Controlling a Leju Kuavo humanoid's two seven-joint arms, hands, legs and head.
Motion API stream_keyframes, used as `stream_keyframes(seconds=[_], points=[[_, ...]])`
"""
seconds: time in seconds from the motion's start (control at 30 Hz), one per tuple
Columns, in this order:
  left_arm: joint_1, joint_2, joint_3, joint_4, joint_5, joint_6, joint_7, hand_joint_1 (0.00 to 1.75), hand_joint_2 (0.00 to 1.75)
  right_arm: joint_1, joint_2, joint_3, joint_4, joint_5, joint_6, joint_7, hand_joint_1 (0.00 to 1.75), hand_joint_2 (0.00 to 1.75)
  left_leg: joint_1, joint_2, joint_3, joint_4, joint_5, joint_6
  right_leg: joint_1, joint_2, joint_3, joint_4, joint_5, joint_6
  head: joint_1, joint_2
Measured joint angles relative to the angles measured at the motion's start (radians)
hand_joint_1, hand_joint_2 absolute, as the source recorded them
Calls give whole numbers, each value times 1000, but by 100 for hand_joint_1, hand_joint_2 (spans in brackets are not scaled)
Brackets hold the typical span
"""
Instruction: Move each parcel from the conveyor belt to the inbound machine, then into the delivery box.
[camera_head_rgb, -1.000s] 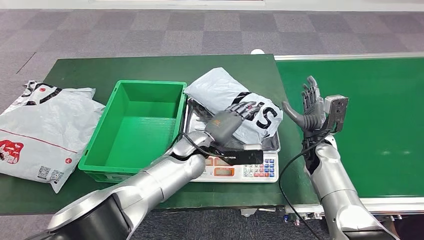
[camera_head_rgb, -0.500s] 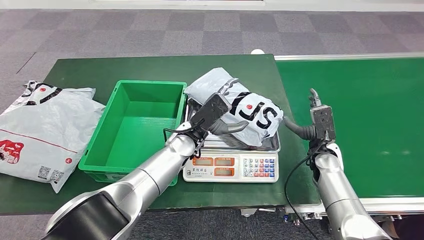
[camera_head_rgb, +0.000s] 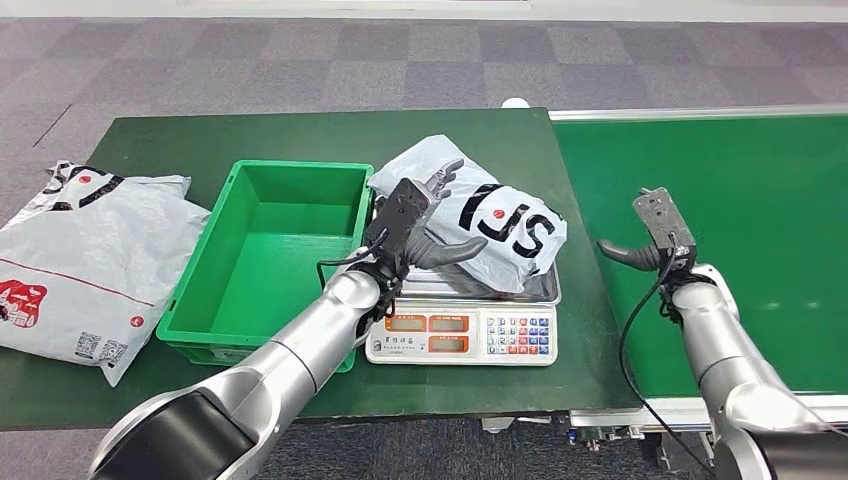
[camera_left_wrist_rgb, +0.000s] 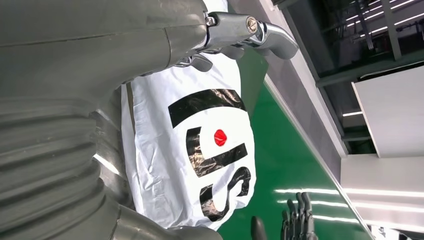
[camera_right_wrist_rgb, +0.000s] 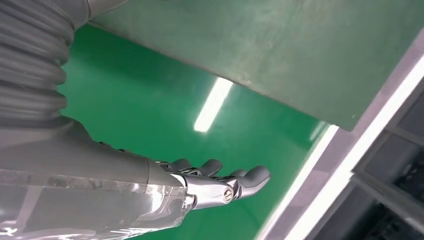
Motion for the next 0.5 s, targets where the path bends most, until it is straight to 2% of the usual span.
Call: stream_keyframes(seconds=[0.1, 0.17, 0.37, 0.5], points=[[1, 0, 0, 1, 12, -1, -1, 0, 175, -24, -10, 0, 10, -12, 39, -61, 0, 175, 0, 0, 0, 0, 0, 0, 0, 0, 0, 0, 0, 0, 0, 0], [1, 0, 1, 2, 14, 0, -2, 0, 175, -38, -14, 0, 9, -7, 25, -81, 0, 175, 0, 0, 0, 0, 0, 0, 0, 0, 0, 0, 0, 0, 0, 0], [1, 5, 25, 7, 15, 17, -1, 0, 175, -52, -16, 52, -39, 102, -184, -30, 0, 175, 0, 0, 0, 0, 0, 0, 0, 0, 0, 0, 0, 0, 0, 0], [1, 9, 40, 10, 12, 45, -1, 0, 175, -56, -11, 106, -65, 164, -247, 6, 0, 175, 0, 0, 0, 0, 0, 0, 0, 0, 0, 0, 0, 0, 0, 0]])
